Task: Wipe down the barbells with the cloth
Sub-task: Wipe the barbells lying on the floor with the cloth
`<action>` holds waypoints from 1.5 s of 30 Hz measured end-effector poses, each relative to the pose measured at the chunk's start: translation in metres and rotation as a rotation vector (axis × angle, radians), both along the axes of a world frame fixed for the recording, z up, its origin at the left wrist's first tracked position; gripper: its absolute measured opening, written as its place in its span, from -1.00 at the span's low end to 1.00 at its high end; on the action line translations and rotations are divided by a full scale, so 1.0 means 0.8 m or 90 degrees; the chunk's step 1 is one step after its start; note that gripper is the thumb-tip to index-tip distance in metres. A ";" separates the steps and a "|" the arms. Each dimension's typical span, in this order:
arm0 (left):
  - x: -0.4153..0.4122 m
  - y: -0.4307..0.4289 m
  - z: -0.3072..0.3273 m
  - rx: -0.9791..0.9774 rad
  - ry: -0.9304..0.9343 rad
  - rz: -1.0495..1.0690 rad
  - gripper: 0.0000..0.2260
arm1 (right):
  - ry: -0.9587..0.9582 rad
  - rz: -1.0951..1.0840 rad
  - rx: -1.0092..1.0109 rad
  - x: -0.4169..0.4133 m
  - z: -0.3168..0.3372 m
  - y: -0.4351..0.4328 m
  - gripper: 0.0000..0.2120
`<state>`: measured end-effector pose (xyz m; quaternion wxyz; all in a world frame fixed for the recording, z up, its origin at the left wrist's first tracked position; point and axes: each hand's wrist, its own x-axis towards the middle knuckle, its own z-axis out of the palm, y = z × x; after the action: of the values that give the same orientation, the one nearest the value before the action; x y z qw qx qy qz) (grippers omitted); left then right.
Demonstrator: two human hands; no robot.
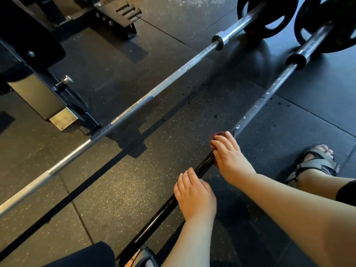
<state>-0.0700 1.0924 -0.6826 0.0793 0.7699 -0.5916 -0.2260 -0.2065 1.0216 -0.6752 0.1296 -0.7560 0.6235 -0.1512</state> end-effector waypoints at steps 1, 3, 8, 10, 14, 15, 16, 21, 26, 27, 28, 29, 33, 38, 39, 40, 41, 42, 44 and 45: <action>0.000 -0.001 -0.002 -0.006 0.019 0.002 -0.50 | 0.036 0.012 -0.017 0.009 0.000 0.006 -0.62; 0.002 0.002 -0.007 -0.011 0.019 -0.008 -0.44 | 0.027 0.082 0.006 0.030 -0.006 0.024 -0.58; 0.010 0.023 -0.017 -0.052 -0.051 -0.052 -0.26 | 0.051 0.270 0.074 0.027 -0.021 0.035 -0.56; 0.012 0.027 -0.016 -0.039 -0.048 -0.009 -0.33 | 0.031 0.226 0.085 0.008 -0.018 0.014 -0.59; 0.021 0.038 -0.012 -0.027 -0.072 0.050 -0.36 | -0.019 -0.010 0.096 0.003 -0.020 -0.001 -0.59; 0.025 0.041 -0.013 -0.027 -0.065 0.042 -0.35 | -0.005 -0.023 0.076 0.014 -0.019 0.008 -0.57; 0.028 0.042 -0.013 -0.025 -0.052 0.034 -0.33 | 0.014 0.001 0.050 0.028 -0.018 0.021 -0.55; 0.039 0.042 -0.009 0.010 -0.069 -0.011 -0.13 | 0.046 0.297 0.084 0.072 -0.008 0.064 -0.50; 0.043 0.048 0.003 0.031 -0.051 0.024 -0.38 | 0.038 0.163 0.083 0.028 -0.013 0.020 -0.57; 0.044 0.050 0.002 0.031 -0.050 0.029 -0.39 | 0.028 0.103 0.097 0.026 -0.013 0.018 -0.57; 0.045 0.053 0.001 0.023 -0.045 0.033 -0.38 | 0.025 0.066 0.096 0.030 -0.014 0.021 -0.57; 0.046 0.055 0.001 0.012 -0.042 0.031 -0.38 | 0.031 0.059 0.091 0.037 -0.015 0.028 -0.56; 0.052 0.056 0.001 0.029 -0.048 0.005 -0.35 | 0.087 0.226 0.076 0.073 -0.007 0.064 -0.46; 0.056 0.058 0.004 0.045 -0.055 0.026 -0.37 | 0.084 0.309 0.084 0.057 -0.004 0.051 -0.51; 0.058 0.060 0.005 0.052 -0.059 0.036 -0.37 | 0.069 0.267 0.083 0.049 -0.005 0.045 -0.53; 0.060 0.062 0.005 0.056 -0.064 0.043 -0.37 | 0.053 0.214 0.071 0.042 -0.004 0.040 -0.54; 0.061 0.064 0.006 0.055 -0.068 0.049 -0.36 | 0.050 0.166 0.053 0.039 -0.003 0.039 -0.55; 0.061 0.065 0.006 0.055 -0.069 0.051 -0.36 | 0.052 0.126 0.055 0.043 0.001 0.041 -0.54; 0.061 0.066 0.005 0.056 -0.069 0.048 -0.34 | 0.080 0.139 0.087 0.066 0.010 0.057 -0.47; 0.061 0.066 0.005 0.064 -0.076 0.041 -0.32 | 0.101 0.199 0.088 0.082 0.013 0.066 -0.47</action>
<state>-0.0209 1.1455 -0.6786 0.0128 0.8037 -0.5579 -0.2065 -0.1411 1.0741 -0.6649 0.1531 -0.8426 0.5157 -0.0260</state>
